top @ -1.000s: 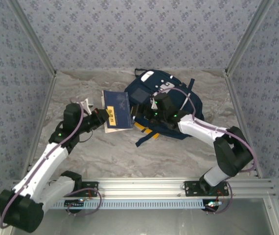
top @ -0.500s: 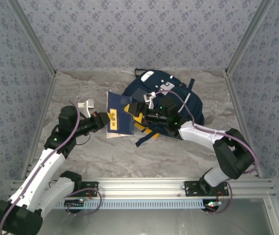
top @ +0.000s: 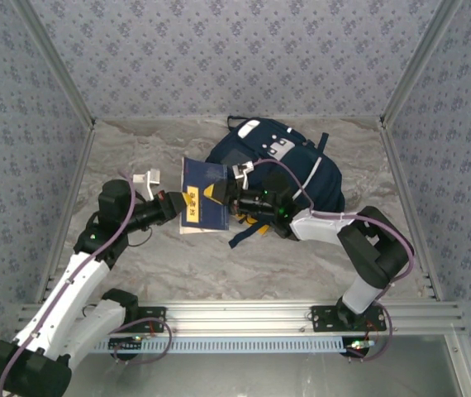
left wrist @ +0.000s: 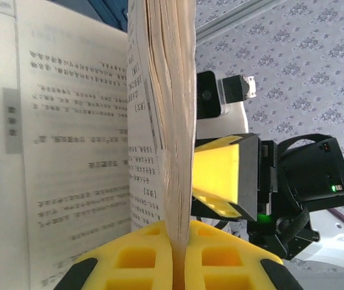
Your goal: Pack the student bag
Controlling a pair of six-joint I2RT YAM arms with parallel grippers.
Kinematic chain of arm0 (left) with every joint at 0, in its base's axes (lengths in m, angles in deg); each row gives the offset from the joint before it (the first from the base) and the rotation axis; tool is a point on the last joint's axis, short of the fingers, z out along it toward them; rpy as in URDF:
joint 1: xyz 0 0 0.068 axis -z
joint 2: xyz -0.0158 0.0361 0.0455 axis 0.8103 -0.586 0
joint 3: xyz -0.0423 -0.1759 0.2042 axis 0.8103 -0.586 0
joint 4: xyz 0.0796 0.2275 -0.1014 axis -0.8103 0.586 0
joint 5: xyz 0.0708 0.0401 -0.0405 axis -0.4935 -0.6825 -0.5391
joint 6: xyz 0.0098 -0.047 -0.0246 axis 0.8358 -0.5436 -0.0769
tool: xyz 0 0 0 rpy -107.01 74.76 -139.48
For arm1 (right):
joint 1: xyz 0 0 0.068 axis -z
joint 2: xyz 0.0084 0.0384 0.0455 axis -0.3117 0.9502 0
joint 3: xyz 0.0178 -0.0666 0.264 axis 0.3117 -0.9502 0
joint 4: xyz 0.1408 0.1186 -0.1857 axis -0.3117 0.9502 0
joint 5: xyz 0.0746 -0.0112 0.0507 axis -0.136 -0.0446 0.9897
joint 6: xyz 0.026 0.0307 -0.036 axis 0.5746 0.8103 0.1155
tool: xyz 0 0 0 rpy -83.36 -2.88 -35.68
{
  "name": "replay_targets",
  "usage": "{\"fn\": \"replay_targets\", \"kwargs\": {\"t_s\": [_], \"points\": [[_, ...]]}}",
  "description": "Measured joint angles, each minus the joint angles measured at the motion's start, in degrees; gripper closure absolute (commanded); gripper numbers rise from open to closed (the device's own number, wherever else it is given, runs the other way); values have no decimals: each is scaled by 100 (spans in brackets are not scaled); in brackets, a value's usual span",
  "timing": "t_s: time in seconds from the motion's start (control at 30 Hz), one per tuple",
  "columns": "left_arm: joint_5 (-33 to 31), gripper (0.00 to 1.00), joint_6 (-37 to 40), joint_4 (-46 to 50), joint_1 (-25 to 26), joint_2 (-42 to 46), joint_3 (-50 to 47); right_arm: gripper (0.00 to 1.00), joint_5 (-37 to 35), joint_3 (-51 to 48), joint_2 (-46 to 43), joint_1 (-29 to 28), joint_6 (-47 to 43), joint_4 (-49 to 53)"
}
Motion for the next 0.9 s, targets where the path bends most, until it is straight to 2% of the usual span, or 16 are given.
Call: {"fn": "replay_targets", "kwargs": {"t_s": [0.1,0.17,0.33,0.47,0.6,0.7,0.9], "points": [[-83,87,109,168,0,0,0,80,-13,-76,-70,15,-11,-37],[-181,73,240,343,0,0,0,90,-13,-129,-151,26,-4,-37],[-472,47,577,861,0,4,205,100,-37,-334,-356,155,-42,28],[-769,31,822,1224,-2,57,426,100,-59,-457,-566,297,-192,275],[-730,27,863,1281,-2,22,448,100,26,-466,-802,310,-361,389],[-439,26,802,1088,-2,-136,431,100,173,-466,-892,271,-387,293],[282,32,415,188,-2,-332,203,100,636,-466,-901,61,-382,-105]]}}
